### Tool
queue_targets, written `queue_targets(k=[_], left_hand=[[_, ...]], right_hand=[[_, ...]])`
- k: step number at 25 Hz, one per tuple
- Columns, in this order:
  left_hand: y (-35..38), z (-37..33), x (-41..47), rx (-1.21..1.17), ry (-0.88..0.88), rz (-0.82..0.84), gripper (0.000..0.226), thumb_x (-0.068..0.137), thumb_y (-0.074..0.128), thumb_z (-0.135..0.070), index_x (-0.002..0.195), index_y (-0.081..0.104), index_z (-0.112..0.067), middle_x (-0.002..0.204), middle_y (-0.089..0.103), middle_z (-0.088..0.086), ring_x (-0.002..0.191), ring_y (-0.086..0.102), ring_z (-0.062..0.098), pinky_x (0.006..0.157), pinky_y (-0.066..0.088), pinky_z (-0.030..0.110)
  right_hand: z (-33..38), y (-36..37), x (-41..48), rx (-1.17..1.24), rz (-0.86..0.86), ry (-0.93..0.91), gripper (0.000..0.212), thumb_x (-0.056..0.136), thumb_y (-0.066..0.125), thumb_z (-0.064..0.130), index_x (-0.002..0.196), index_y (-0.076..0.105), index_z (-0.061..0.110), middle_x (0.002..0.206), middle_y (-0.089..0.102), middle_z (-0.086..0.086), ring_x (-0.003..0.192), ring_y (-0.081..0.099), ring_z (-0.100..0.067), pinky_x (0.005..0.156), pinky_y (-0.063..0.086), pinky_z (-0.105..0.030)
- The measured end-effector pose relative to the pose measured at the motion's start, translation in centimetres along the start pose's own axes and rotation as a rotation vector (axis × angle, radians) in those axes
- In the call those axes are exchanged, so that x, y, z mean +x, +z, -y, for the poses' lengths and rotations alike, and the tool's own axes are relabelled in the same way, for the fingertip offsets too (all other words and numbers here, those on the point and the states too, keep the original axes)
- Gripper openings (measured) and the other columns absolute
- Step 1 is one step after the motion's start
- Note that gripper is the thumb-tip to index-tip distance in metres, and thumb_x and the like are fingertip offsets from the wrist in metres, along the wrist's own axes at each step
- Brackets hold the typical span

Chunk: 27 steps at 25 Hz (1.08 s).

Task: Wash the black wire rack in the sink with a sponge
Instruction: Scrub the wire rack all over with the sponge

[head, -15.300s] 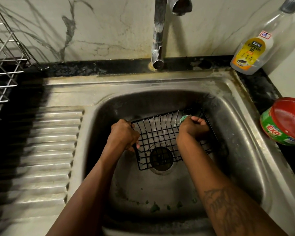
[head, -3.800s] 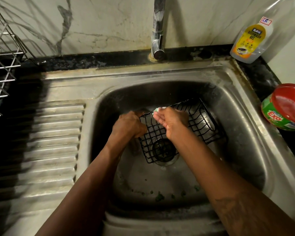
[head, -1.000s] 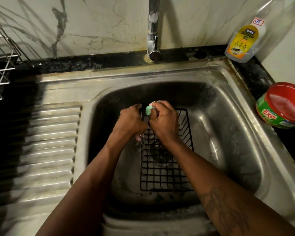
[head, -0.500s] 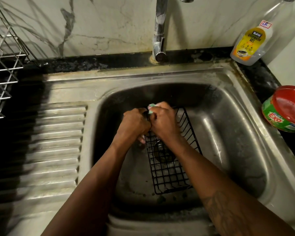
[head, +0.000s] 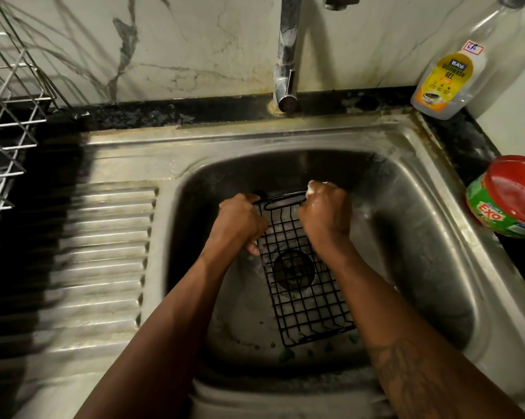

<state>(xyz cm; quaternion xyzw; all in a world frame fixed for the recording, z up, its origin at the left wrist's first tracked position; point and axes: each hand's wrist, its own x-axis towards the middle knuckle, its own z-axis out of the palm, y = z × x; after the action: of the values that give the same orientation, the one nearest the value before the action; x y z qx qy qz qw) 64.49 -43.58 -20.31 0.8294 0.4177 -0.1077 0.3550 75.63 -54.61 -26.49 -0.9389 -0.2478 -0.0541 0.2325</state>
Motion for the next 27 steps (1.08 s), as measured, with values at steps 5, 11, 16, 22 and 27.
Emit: queue_targets(k=[5,11,16,22,27], left_hand=[[-0.2,0.0,-0.7,-0.051,-0.004,0.005,0.057,0.094,0.058,-0.016,0.149,0.044,-0.017,0.112,0.073,0.011,0.098,0.07,0.003,0.075,0.01,-0.013],[-0.2,-0.2,-0.5,0.003,-0.038,0.018,0.046,0.091,0.059,-0.013,0.137,0.058,-0.018,0.111,0.074,0.007,0.081,0.069,0.017,0.068,0.049,0.015],[0.1,0.0,0.1,-0.003,-0.034,0.019,0.046,0.089,0.058,-0.012,0.135,0.06,-0.017,0.12,0.072,0.003,0.108,0.069,0.019,0.082,0.047,0.017],[-0.1,0.1,0.0,0.012,-0.016,0.047,0.046,0.091,0.062,-0.012,0.137,0.058,-0.015,0.124,0.071,0.005,0.11,0.069,0.019,0.088,0.051,0.019],[0.3,0.7,0.2,-0.051,0.022,0.025,0.04,0.092,0.066,-0.022,0.132,0.062,-0.017,0.126,0.067,0.014,0.101,0.072,0.029,0.08,0.062,0.034]], right_hand=[[3.2,1.7,-2.7,0.27,0.121,-0.321,0.014,0.088,0.062,0.0,0.09,0.07,0.011,0.08,0.067,-0.006,0.068,0.062,-0.02,0.058,0.055,-0.031],[0.8,2.9,-2.2,0.424,-0.036,0.332,0.012,0.087,0.07,0.011,0.099,0.069,0.01,0.09,0.069,-0.007,0.083,0.063,-0.02,0.059,0.045,-0.019],[0.7,4.5,-2.2,0.533,0.048,0.328,0.02,0.093,0.065,0.01,0.111,0.072,0.006,0.096,0.073,-0.009,0.09,0.07,-0.021,0.072,0.049,-0.017],[2.9,3.6,-2.9,0.653,0.282,0.28,0.015,0.086,0.067,0.002,0.077,0.071,0.013,0.074,0.069,-0.004,0.069,0.066,-0.017,0.055,0.049,-0.016],[4.9,2.5,-1.7,1.531,0.521,1.079,0.013,0.095,0.055,-0.003,0.091,0.064,0.005,0.08,0.062,-0.008,0.07,0.059,-0.014,0.077,0.053,-0.029]])
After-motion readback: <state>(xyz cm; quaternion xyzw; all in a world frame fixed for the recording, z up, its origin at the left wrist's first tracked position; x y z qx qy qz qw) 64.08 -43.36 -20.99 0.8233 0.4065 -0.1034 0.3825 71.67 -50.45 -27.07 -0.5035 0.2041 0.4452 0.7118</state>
